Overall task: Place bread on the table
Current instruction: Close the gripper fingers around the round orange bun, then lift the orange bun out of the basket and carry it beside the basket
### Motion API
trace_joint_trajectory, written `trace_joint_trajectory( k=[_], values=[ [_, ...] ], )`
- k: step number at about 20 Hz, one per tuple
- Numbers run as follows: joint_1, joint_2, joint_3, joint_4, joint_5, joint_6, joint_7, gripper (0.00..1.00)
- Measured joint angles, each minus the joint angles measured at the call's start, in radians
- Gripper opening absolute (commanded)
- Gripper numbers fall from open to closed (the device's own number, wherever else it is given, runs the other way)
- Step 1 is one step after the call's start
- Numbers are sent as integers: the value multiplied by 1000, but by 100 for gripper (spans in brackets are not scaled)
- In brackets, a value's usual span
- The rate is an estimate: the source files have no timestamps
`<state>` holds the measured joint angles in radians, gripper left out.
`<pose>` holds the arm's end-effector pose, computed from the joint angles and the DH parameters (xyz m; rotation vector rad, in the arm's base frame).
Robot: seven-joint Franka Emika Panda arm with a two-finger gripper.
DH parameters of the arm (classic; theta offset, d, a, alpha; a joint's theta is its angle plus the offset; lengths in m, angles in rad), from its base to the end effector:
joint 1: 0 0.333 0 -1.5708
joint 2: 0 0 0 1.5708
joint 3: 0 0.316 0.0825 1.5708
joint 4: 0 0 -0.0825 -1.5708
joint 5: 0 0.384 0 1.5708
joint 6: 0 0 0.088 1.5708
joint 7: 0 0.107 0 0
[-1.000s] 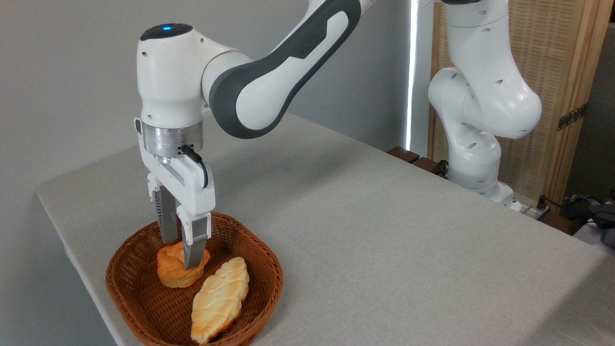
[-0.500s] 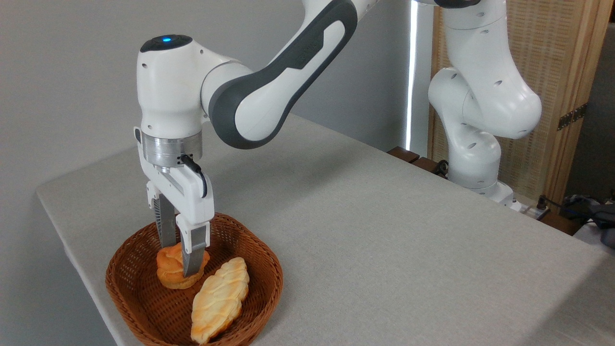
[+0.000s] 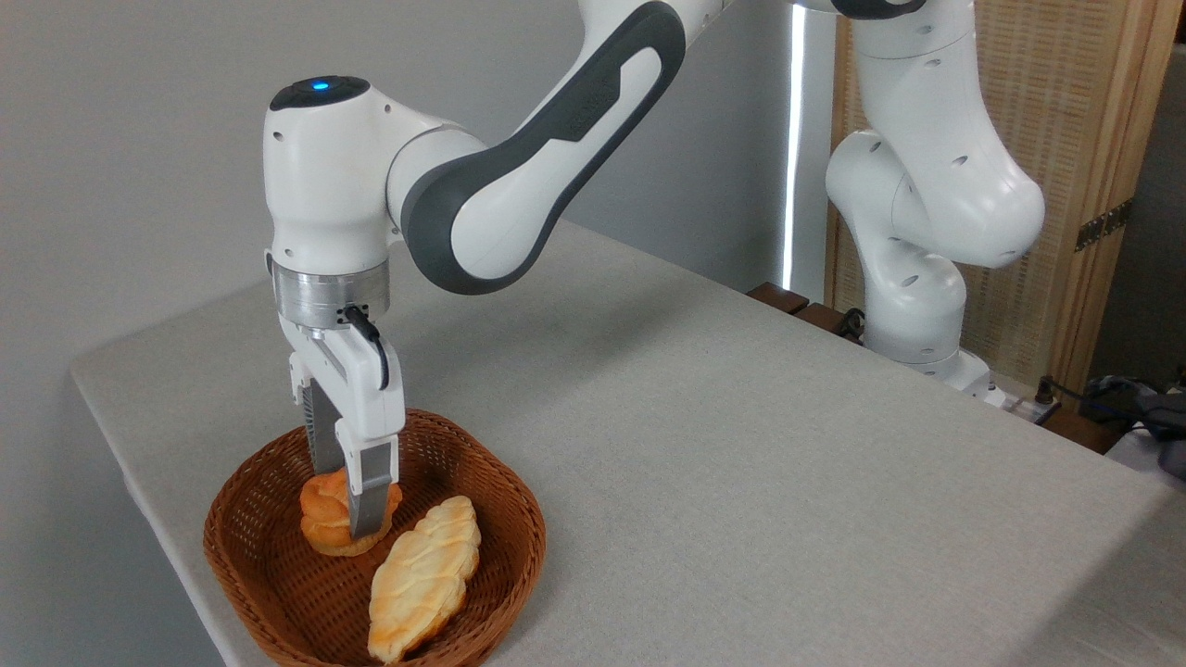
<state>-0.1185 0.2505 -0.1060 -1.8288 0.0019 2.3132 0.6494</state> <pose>0.6289 -0.1390 0.4209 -2.8069 1.3020 -0.3654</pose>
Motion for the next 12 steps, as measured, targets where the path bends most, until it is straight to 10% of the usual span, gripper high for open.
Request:
trace_joint_trajectory(
  k=[12],
  values=[
    [0,0,-2,3,0,0,13,36]
  ],
)
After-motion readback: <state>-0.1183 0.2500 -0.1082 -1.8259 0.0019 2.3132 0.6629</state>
